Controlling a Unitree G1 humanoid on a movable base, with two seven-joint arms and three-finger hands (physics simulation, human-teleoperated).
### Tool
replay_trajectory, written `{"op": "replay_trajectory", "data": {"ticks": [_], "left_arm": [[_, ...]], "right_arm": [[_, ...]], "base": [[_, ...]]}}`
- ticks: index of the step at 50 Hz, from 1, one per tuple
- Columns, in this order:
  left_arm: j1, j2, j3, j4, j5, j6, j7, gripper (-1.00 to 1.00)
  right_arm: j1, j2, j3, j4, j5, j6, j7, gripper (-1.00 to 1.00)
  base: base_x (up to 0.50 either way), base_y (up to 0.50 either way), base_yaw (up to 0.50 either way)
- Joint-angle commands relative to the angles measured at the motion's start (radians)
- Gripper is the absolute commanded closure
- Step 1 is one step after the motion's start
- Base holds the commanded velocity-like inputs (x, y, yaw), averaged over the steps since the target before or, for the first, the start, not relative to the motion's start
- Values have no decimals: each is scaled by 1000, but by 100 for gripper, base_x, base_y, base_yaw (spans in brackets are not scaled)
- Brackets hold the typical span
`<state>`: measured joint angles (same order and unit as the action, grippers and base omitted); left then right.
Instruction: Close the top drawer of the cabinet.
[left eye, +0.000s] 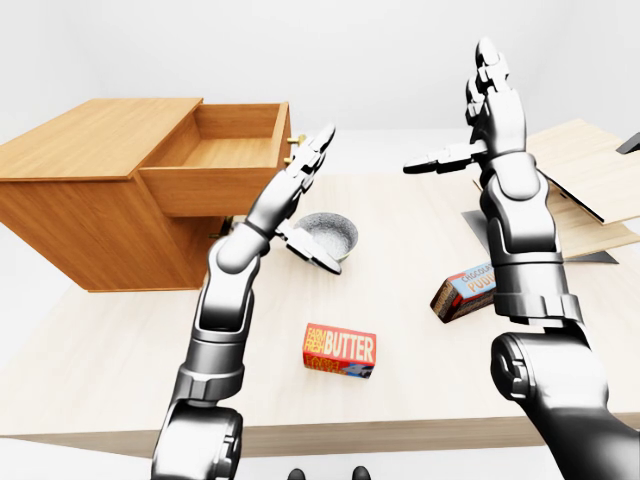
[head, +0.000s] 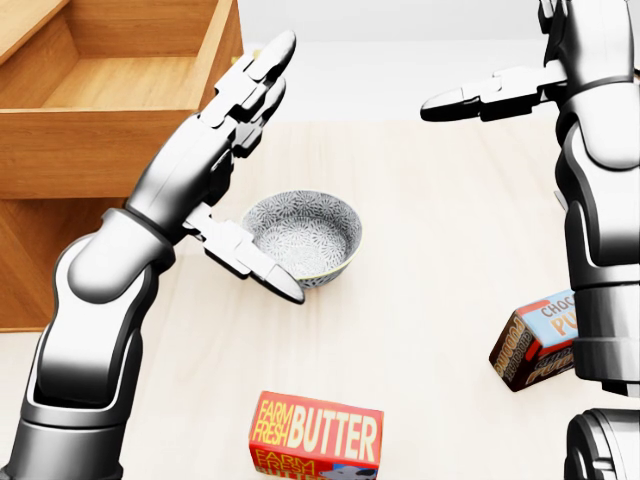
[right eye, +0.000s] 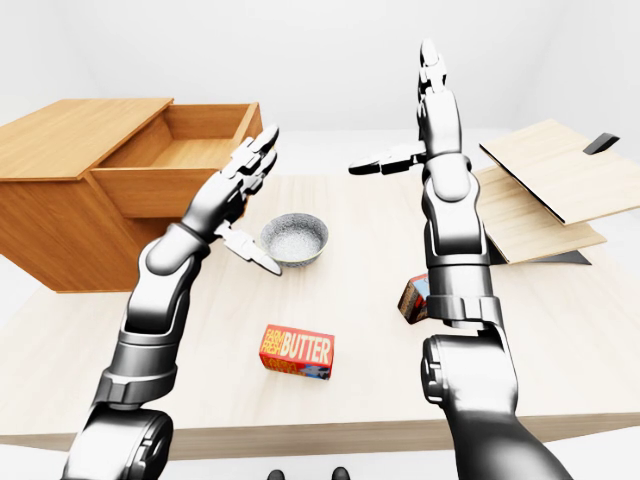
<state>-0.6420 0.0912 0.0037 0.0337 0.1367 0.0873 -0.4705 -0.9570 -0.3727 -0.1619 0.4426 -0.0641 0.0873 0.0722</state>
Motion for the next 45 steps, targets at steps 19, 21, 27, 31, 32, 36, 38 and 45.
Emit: {"op": "replay_trajectory", "data": {"ticks": [19, 21, 27, 31, 32, 36, 38, 45], "left_arm": [[-76, -11, 14, 324, -6, 0, 95, -100], [-79, -9, 15, 343, -5, 0, 106, -100], [-97, 4, 38, 372, -20, 0, 153, -100], [-106, 20, 45, 380, -26, 0, 191, -100], [-109, 27, 47, 386, -23, 0, 201, -100], [-125, 47, 62, 419, -35, 0, 228, -100], [-128, 59, 65, 429, -37, 0, 239, -100], [-118, 87, 77, 412, -47, 0, 246, -100]], "right_arm": [[16, -7, -6, 5, 2, 0, -7, -100], [18, -7, -6, 6, 2, 0, -9, -100], [26, -9, -8, 1, 5, 0, -7, -100], [28, -6, -7, 4, 6, 0, -8, -100], [29, -5, -7, 5, 6, 0, -9, -100], [30, -3, -6, 9, 7, 0, -10, -100], [28, -3, -5, 9, 7, 0, -9, -100], [29, 2, -3, 10, 7, 0, -11, -100]], "base": [[0, 0, 0], [0, 0, 0], [0, 0, 0], [0, 0, 0], [0, 0, 0], [0, 0, 0], [0, 0, 0], [0, 0, 0]]}}
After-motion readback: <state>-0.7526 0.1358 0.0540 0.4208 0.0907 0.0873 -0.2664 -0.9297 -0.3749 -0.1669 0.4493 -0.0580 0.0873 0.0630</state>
